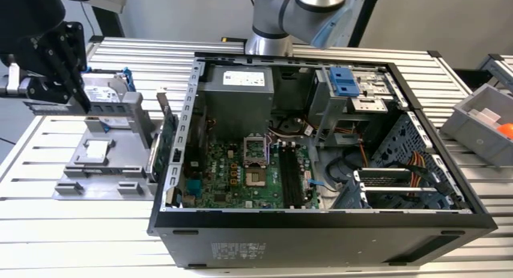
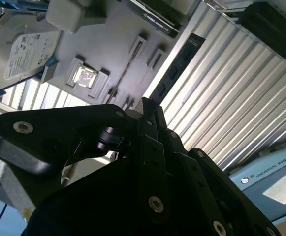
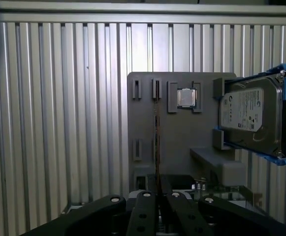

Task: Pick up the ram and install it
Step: 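Pick up the ram and move it above insertion slot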

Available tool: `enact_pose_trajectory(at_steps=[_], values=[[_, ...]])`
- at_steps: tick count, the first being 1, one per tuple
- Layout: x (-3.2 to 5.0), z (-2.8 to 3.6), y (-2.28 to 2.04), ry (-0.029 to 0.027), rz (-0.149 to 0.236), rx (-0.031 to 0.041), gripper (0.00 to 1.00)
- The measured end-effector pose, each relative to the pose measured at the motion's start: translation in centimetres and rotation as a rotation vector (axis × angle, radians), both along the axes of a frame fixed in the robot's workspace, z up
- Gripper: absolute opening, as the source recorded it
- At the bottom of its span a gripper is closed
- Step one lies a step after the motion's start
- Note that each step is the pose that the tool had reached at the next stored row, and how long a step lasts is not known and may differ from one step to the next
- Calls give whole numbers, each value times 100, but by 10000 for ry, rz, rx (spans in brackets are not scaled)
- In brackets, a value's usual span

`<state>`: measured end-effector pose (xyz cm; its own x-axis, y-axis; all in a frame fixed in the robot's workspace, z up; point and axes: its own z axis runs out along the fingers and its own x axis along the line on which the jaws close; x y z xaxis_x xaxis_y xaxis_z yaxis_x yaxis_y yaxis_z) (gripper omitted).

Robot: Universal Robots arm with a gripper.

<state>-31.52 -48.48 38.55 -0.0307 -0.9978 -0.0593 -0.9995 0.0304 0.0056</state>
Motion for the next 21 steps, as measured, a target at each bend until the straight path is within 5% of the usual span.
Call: enact_pose_trajectory(at_steps=[21], values=[[209,0,0,0,0,0,0]])
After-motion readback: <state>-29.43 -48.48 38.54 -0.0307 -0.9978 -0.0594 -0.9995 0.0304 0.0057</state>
